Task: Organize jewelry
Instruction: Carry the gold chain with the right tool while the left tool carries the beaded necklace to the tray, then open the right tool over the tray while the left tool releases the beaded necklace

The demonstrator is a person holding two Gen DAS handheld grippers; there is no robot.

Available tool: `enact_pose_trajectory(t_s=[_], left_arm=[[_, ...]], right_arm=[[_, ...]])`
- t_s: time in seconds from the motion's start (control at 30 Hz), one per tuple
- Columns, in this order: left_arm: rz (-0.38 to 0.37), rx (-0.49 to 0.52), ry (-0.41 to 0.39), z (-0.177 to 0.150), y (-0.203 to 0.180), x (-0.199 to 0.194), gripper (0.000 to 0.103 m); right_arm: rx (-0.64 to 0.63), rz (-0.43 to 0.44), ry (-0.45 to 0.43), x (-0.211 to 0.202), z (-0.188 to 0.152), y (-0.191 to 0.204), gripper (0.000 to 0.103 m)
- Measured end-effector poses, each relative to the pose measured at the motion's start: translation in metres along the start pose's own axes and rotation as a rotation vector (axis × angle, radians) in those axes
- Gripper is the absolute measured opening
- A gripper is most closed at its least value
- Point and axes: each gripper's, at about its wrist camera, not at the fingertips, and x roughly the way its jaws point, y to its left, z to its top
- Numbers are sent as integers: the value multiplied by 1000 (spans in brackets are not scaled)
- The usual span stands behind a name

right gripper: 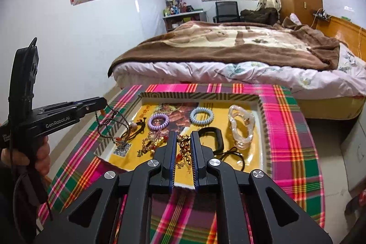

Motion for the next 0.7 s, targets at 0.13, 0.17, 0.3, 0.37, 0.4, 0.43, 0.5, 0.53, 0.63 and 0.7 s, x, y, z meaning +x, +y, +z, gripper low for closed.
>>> enact_pose_trajectory(t_s=[0.13, 0.17, 0.3, 0.37, 0.4, 0.43, 0.5, 0.53, 0.63, 0.7], left_arm=[[-12, -12, 52, -11, 4, 25, 12], [-10, -14, 66, -14, 4, 30, 12], [-6, -10, 86, -21, 3, 42, 12], [6, -6, 92, -22, 3, 46, 12], [18, -1, 92, -23, 3, 47, 12], [26, 5, 91, -24, 2, 49, 12], [28, 4, 102, -24, 4, 53, 12], [31, 2, 114, -26, 5, 57, 12], [45, 8, 132, -32, 5, 64, 12], [45, 9, 142, -35, 5, 66, 12]], right_arm=[[6, 4, 52, 23, -6, -3, 12], [6, 3, 62, 27, -8, -3, 12], [4, 6, 97, 43, -12, -6, 12], [4, 1, 112, 49, -15, -7, 12], [3, 1, 119, 52, -16, -8, 12], [2, 1, 129, 56, -17, -9, 12], [-4, 2, 146, 62, -20, -10, 12], [-6, 3, 154, 65, -22, -11, 12], [-22, 5, 175, 72, -27, -10, 12], [-37, -7, 184, 75, -30, -8, 12]])
